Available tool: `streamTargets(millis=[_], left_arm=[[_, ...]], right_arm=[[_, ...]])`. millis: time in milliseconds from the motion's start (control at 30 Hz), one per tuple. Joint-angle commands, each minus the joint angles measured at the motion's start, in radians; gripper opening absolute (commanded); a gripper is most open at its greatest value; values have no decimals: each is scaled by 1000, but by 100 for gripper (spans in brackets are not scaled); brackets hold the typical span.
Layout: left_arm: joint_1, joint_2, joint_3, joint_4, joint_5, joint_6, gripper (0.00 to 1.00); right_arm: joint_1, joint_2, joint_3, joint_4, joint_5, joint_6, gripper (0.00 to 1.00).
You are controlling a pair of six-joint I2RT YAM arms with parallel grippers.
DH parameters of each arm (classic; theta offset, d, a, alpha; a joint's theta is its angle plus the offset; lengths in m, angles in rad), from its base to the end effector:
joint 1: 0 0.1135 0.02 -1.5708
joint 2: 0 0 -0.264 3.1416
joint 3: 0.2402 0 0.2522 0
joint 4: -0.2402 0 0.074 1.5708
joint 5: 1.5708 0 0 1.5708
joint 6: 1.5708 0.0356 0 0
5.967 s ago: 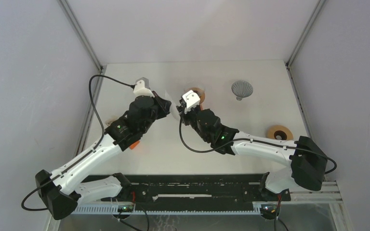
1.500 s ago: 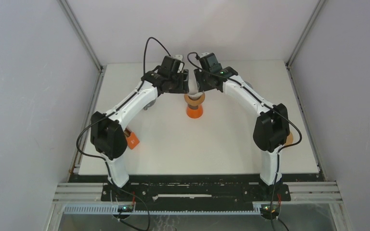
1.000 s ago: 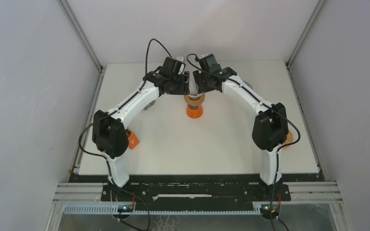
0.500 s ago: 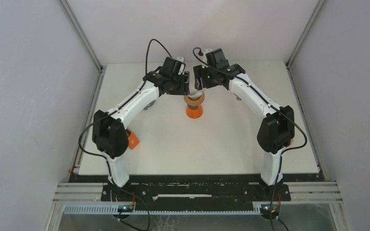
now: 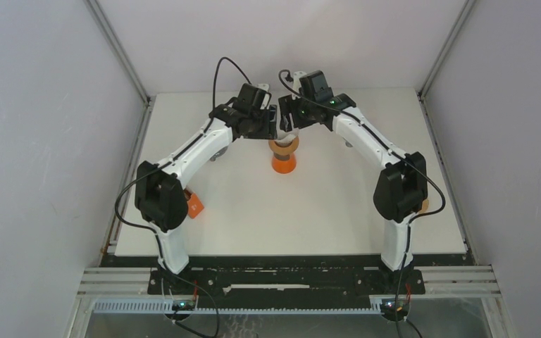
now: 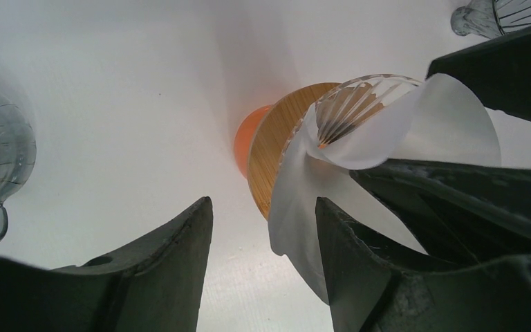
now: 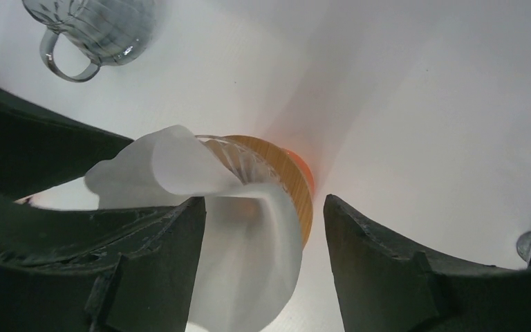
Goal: Place the coffee filter in the dripper
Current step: Place the coffee filter in the coffee dripper.
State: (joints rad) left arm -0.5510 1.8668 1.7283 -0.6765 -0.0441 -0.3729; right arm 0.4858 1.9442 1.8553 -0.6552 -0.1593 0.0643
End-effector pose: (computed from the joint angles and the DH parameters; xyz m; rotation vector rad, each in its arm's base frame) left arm 0.3613 -0.2201 0.3119 0.1941 2.4116 -0.3803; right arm 0.3917 0.2132 0.3234 -0.5713 2.2780 0.4599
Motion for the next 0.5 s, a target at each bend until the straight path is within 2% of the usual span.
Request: streamTargets(millis=[0,467], left_arm=[[3,-5,25,-14,16,28,62],[3,-10,27,-14,17,30,64]], right_arm=[[-10,35,43,60,-5,-7,71],[-22,60,6,61,85,38,70]])
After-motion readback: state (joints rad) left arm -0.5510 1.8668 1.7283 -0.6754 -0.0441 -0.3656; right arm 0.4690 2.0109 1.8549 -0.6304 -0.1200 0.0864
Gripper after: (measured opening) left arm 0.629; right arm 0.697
